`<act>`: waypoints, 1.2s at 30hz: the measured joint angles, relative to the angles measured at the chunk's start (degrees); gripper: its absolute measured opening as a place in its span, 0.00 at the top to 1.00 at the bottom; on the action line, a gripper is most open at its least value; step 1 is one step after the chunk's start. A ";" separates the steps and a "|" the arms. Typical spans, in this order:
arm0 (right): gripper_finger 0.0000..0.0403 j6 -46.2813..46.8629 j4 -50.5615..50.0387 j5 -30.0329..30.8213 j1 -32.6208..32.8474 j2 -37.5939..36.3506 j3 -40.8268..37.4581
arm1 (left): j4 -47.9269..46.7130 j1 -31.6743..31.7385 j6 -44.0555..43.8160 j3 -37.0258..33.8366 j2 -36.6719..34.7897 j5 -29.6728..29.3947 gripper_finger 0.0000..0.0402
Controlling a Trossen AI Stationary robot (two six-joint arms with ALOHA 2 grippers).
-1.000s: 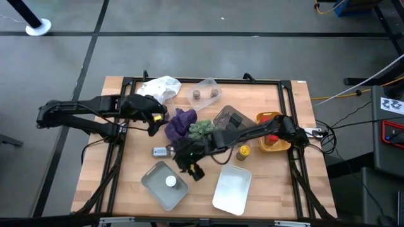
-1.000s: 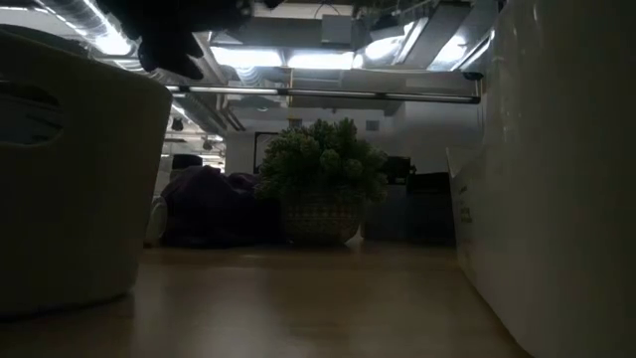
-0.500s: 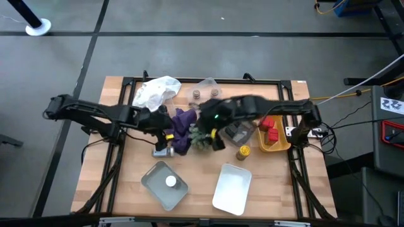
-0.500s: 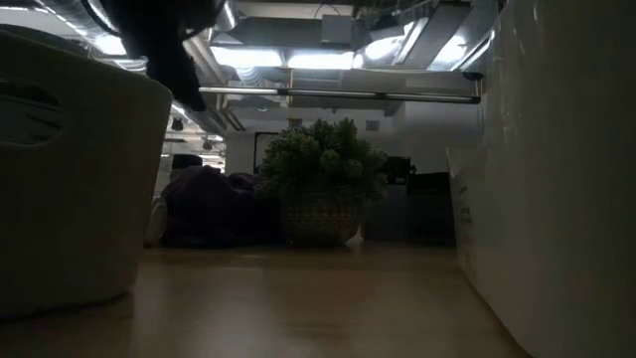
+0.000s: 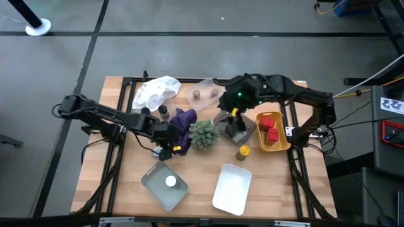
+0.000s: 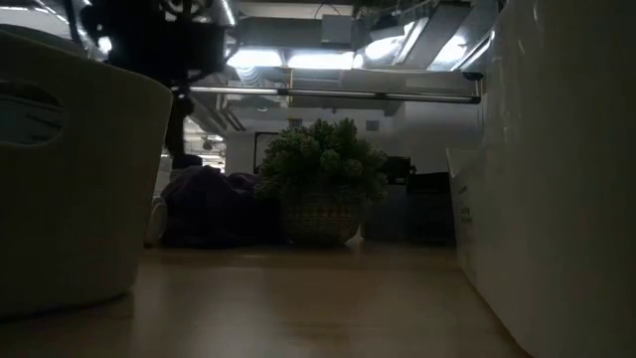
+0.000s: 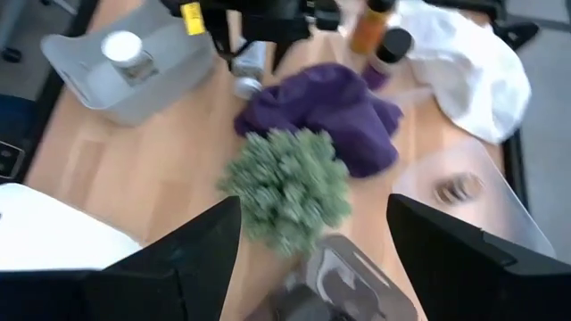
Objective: Sort spices by type
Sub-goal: Put the white seasoning bottle into the gray bin
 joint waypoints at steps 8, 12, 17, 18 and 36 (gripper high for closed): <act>0.30 -0.05 -2.62 0.68 -2.73 -1.06 0.00 | -4.22 -0.01 0.36 0.00 4.97 0.33 0.39; 0.30 -0.35 -3.13 0.68 -3.14 -1.04 0.00 | -4.35 -0.01 1.32 0.00 7.67 0.33 0.39; 0.30 -0.40 -3.41 0.66 -3.01 -1.04 0.00 | -3.64 -0.01 3.15 0.03 10.55 0.74 0.39; 0.30 -0.40 -3.50 0.65 -3.01 -1.04 0.00 | -3.64 -0.03 3.33 0.11 10.90 0.70 0.39; 0.30 -0.44 -3.77 0.62 -2.98 -1.04 0.00 | -3.04 -0.01 1.57 -0.09 14.97 0.70 0.39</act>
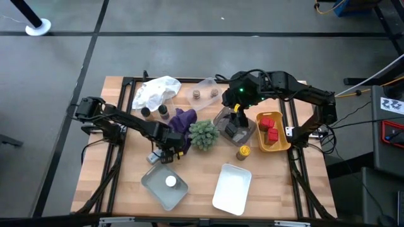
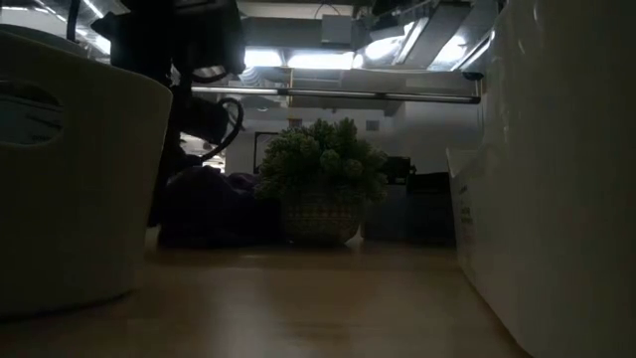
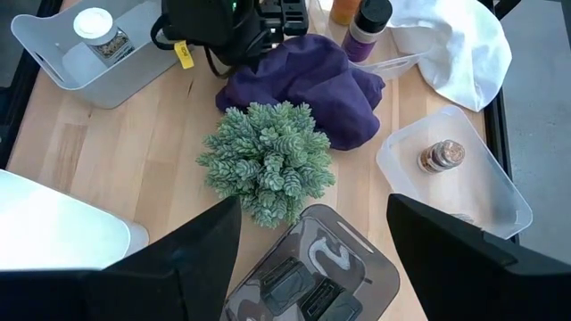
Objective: Sort spices by type
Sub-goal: Put the white seasoning bottle into the gray bin
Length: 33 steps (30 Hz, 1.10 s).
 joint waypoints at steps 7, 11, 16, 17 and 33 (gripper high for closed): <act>0.30 -0.02 0.15 0.00 0.00 0.02 -0.02 | 0.13 0.11 -5.57 0.02 -1.88 0.16 0.39; 0.30 -0.02 0.15 0.00 0.00 0.02 -0.04 | -0.08 0.57 -12.57 0.02 -4.00 0.22 0.39; 0.30 -0.02 0.25 -0.02 0.00 0.02 -0.24 | -3.10 0.90 -19.88 0.09 -7.05 0.21 0.39; 0.30 -0.02 0.24 -0.02 0.00 0.03 -0.48 | -4.04 0.90 -21.43 0.09 -7.51 0.21 0.39; 0.30 -0.04 0.25 0.04 0.02 0.07 -5.39 | -5.08 -2.15 -27.63 -0.54 -7.14 -0.13 0.39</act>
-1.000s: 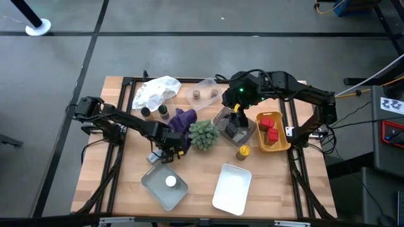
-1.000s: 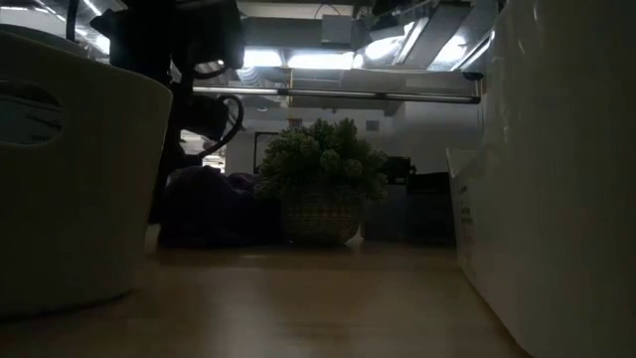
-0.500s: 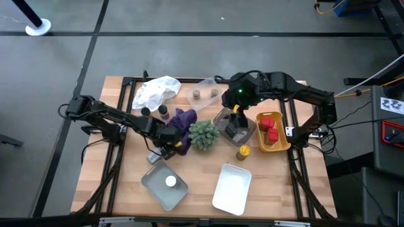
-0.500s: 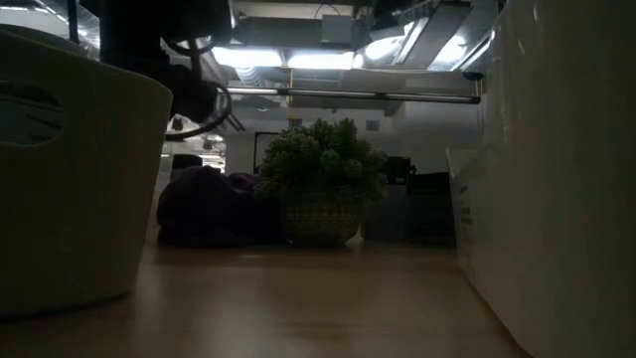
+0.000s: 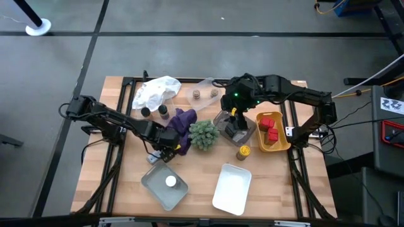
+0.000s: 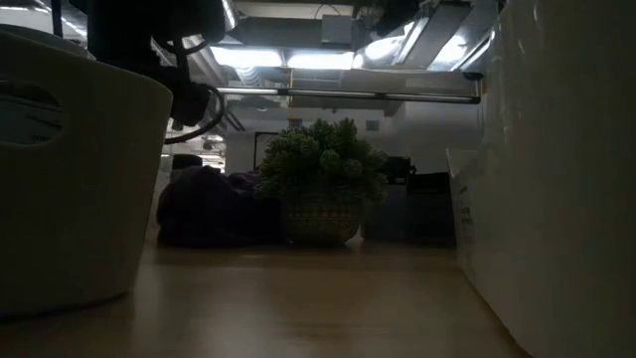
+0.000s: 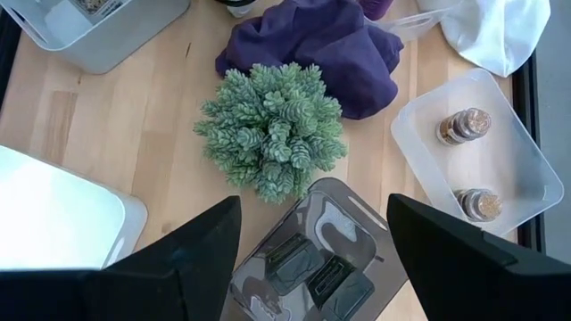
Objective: Sort spices by type
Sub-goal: Put the white seasoning bottle into the gray bin
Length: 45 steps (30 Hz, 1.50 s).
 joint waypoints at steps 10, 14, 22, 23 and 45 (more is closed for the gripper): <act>0.30 0.00 0.02 0.09 -0.01 0.00 -0.01 | 2.93 -0.05 -2.49 -3.84 0.04 0.08 0.39; 0.30 0.00 0.04 0.09 0.01 0.00 -0.01 | 3.26 -0.03 -2.35 -5.12 0.04 0.14 0.39; 0.30 -0.09 0.04 0.11 0.01 0.00 -0.01 | 5.44 -0.01 -2.59 -6.57 0.06 0.16 0.46; 0.30 -0.10 0.04 0.11 -0.01 0.00 -0.01 | 5.51 -0.01 -2.63 -6.54 0.06 0.16 0.48; 0.30 -2.71 3.24 0.13 -0.02 0.00 -0.03 | 4.85 1.86 5.93 3.55 -1.78 -4.29 0.57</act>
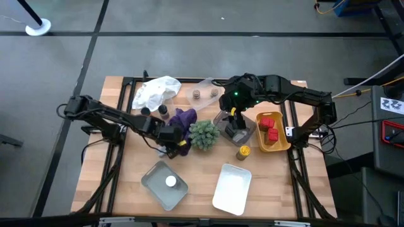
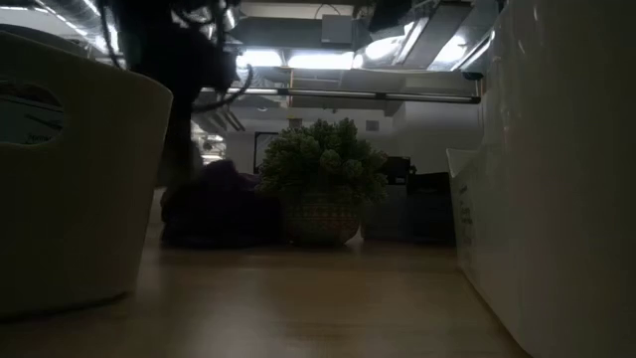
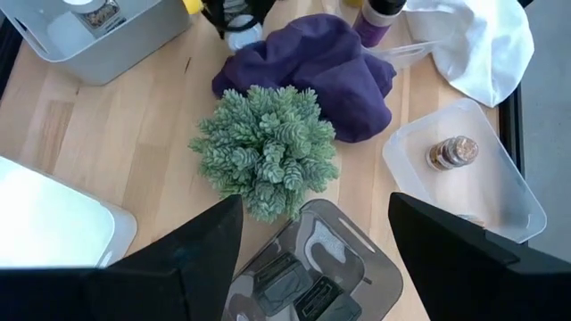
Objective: Sort spices by type
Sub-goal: Put the white seasoning bottle into the gray bin
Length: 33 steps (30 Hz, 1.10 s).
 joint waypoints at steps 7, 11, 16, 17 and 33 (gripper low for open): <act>0.30 0.06 -0.08 0.00 0.00 0.00 0.00 | 0.27 0.33 -0.21 1.62 -9.10 -9.05 0.57; 0.30 0.17 -0.22 0.00 0.00 0.00 0.00 | 0.17 -3.11 -3.53 1.62 -15.39 -16.95 0.57; 0.30 0.20 -0.26 0.00 0.00 0.00 0.00 | -1.68 -12.12 -10.07 1.32 -19.44 -28.97 0.57; 0.30 0.18 -0.26 0.00 0.00 0.00 0.00 | -2.10 -14.31 -11.86 1.25 -19.40 -31.29 0.57; 0.30 4.15 1.65 -0.63 0.00 0.00 0.00 | -2.83 -42.07 -38.37 1.21 -5.24 -56.07 0.57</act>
